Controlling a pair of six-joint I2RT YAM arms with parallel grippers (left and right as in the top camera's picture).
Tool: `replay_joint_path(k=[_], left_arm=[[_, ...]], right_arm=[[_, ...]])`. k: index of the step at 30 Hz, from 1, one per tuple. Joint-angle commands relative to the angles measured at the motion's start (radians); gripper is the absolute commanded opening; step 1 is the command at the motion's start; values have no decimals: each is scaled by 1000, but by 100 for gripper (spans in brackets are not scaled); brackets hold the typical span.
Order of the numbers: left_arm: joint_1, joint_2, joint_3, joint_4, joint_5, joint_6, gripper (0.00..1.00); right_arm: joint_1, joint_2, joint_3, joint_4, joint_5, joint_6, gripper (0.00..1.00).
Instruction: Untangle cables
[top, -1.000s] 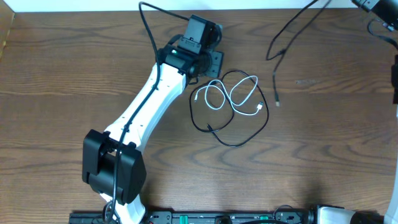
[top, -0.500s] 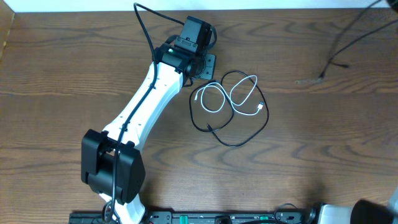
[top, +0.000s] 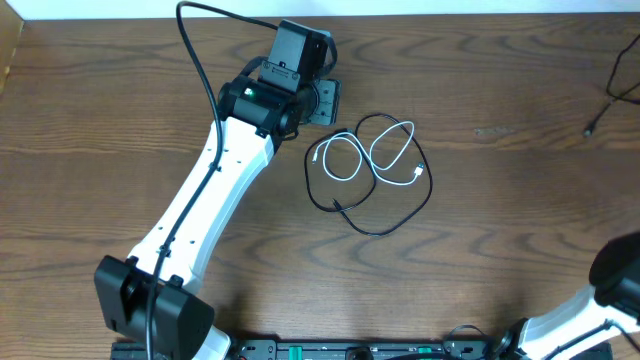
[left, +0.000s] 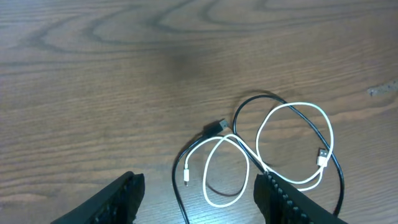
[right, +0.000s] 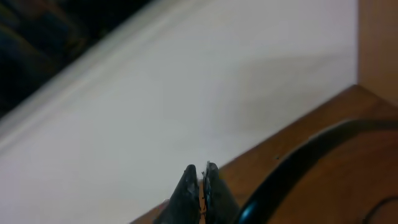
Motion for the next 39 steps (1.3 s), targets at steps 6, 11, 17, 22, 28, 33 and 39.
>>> replay_joint_path(k=[6,11,17,22,28,33,39], left_arm=[[2,0,-4,-9,-13,2,64],[3,0,-4,-10,-13,2,65],[3,1,-4,-10,-13,2,67],[3,3,-4,-18,-13,2,68],[3,6,-4,-32,-13,3,68],[3,6,-4,-64,-13,48,68],[6,0,-4,-111,21,47,68]], right_arm=[[5,230,22,-13,151,-29,5],[5,277,21,-119,152,-29,99],[5,227,22,-275,127,-28,99],[7,149,22,-482,96,-29,99],[33,103,22,-766,108,-29,99],[82,104,21,-865,65,-74,99],[213,104,19,-889,-141,-294,93]])
